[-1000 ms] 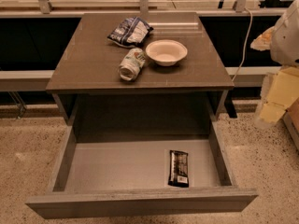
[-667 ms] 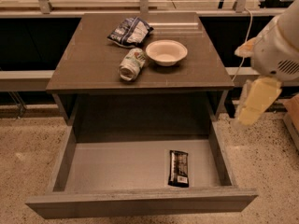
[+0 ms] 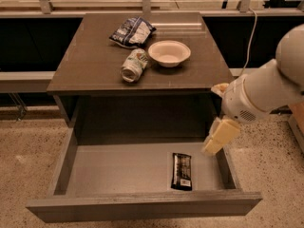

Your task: Pick rxbar chocolate from top drawer and place on counter

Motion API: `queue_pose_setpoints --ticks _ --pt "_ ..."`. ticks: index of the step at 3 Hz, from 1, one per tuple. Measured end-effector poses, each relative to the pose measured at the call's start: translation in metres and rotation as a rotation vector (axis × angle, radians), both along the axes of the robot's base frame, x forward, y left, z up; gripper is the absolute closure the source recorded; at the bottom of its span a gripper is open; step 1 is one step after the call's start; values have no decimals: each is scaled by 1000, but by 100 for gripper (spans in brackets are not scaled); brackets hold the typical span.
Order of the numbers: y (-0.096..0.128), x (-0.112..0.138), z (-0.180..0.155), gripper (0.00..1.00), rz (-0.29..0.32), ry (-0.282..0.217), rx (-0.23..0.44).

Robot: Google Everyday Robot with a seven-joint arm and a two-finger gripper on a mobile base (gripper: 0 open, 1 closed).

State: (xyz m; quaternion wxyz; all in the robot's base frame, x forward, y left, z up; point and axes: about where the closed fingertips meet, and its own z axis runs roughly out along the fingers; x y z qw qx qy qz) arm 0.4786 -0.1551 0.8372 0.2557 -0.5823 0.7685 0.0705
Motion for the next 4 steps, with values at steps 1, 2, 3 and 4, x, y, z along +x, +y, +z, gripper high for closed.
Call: queue_pose_setpoints --ticks 1,2,3,4 --pt "14 -1 -52 0 -15 -24 62" --pt "16 16 -51 0 -47 -98 76" --pt "16 17 -51 0 -48 -100 76" --pt "17 27 -75 0 -49 -76 80"
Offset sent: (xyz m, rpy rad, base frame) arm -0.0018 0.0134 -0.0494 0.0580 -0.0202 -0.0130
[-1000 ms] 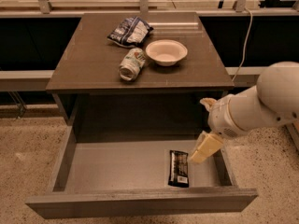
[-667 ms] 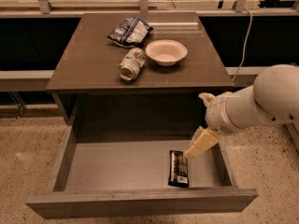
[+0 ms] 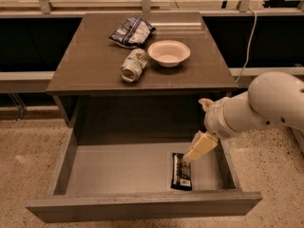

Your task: Pick rxbar chocolate from top drawer and place on counter

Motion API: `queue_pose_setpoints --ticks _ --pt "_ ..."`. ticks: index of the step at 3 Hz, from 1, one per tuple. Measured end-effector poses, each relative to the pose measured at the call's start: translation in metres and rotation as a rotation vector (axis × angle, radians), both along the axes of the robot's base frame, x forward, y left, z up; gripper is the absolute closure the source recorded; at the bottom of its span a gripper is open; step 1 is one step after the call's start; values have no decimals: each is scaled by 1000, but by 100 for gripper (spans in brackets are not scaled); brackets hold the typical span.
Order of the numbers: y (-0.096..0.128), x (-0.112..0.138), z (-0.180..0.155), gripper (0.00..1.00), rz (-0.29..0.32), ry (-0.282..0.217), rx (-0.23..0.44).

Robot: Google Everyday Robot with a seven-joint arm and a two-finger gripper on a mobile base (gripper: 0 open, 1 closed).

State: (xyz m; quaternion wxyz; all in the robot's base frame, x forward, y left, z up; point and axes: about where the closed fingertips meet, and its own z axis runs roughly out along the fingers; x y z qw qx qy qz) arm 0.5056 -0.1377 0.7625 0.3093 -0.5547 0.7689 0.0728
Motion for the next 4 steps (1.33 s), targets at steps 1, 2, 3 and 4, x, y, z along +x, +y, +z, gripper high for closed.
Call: queue_pose_setpoints --ticks 1,2,3,4 --pt "-1 4 -53 0 -5 44 12" --pt "-1 5 -104 0 19 74 20" --pt "2 3 -134 0 68 95 28" --pt "15 -2 -147 0 142 103 34"
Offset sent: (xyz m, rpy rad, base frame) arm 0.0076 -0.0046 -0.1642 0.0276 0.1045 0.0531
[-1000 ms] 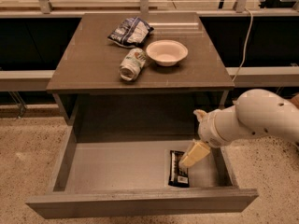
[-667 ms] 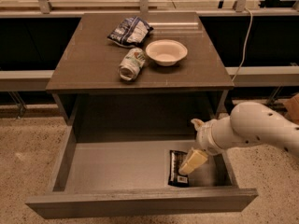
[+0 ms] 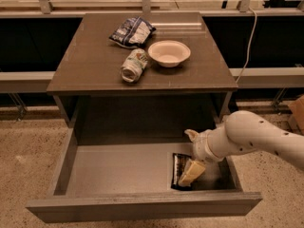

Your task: Pick rxbar chocolate from top drawer and place on counter

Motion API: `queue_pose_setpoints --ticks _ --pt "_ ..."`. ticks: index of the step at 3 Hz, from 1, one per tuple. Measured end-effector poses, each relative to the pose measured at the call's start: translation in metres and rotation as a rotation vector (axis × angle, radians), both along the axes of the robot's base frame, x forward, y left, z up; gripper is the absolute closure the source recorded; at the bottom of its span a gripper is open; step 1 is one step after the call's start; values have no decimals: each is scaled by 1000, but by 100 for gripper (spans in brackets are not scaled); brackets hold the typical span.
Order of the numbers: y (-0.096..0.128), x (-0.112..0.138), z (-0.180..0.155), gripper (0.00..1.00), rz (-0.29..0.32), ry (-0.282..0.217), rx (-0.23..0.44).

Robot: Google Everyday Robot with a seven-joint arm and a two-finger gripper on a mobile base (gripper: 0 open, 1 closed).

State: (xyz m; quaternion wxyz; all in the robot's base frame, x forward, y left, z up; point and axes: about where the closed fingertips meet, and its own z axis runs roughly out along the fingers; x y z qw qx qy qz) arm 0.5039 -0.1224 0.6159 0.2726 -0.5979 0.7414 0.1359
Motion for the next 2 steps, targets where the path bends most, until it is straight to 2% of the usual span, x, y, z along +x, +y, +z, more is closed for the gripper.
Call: queue_pose_setpoints --ticks 1,2 --pt "11 -6 -6 0 50 19 19" --pt "15 -18 -16 0 86 64 15"
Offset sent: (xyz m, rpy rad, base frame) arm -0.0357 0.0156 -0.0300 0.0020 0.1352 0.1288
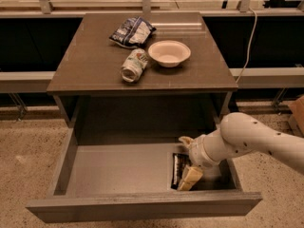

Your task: Pick rxbar chocolate from top drawer and place on counter

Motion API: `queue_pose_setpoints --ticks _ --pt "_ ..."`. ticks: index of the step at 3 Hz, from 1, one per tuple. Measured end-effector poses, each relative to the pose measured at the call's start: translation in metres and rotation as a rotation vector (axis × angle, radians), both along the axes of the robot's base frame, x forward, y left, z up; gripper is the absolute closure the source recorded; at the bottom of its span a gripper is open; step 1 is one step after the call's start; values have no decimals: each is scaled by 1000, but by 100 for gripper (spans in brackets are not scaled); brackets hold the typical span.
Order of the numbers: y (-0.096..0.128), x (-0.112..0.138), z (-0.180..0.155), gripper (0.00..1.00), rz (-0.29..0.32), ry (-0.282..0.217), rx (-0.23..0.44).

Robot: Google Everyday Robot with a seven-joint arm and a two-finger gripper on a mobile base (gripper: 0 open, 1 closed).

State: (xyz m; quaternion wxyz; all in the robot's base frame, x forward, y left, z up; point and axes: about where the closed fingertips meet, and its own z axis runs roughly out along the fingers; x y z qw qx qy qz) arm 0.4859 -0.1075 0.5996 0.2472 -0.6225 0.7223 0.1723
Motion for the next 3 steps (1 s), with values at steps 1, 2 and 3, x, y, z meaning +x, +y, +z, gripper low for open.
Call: queue_pose_setpoints --ticks 1,2,3 --pt "-6 -17 -12 0 13 50 -15" --pt "-10 -23 -18 0 9 69 -22" --pt "-19 -26 -23 0 -8 98 -10"
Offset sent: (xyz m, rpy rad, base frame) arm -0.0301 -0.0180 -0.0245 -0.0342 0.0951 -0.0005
